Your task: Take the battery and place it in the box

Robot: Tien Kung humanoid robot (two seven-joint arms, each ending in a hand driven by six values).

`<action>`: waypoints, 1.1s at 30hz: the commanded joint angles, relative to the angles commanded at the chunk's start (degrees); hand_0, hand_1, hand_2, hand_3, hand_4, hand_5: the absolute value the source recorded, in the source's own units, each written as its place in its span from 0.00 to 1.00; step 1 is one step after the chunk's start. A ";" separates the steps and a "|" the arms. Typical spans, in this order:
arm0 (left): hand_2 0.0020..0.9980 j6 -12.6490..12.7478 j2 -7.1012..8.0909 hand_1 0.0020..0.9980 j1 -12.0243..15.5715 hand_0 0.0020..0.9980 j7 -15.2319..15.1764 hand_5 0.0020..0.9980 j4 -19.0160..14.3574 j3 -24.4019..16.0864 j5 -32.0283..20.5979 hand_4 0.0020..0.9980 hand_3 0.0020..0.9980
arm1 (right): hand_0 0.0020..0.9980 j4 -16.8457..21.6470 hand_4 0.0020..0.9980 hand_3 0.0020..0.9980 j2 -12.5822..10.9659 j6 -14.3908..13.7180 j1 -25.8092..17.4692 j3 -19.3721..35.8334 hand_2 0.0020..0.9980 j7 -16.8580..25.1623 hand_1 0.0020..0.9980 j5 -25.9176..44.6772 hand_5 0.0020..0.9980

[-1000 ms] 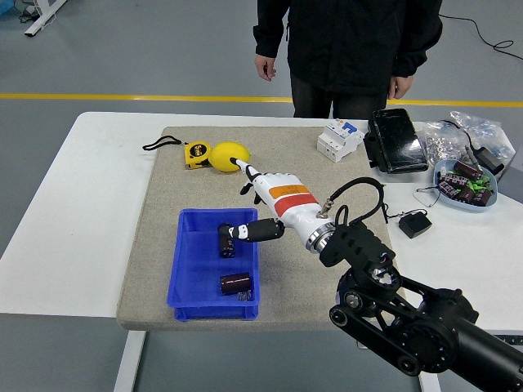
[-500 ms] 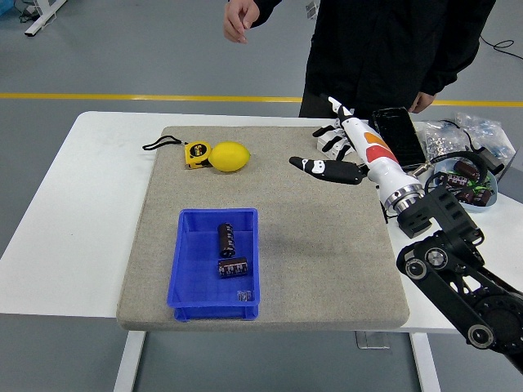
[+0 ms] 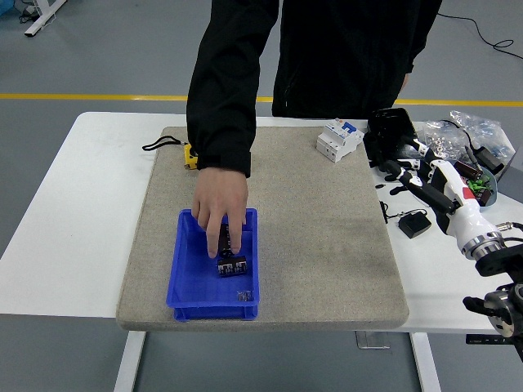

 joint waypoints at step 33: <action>0.68 -0.30 -0.04 0.67 0.34 0.72 -0.21 0.55 0.00 1.96 -1.55 0.63 0.59 | 0.84 -2.90 1.00 0.90 2.68 3.40 -4.06 3.08 0.87 2.68 0.85 18.61 0.85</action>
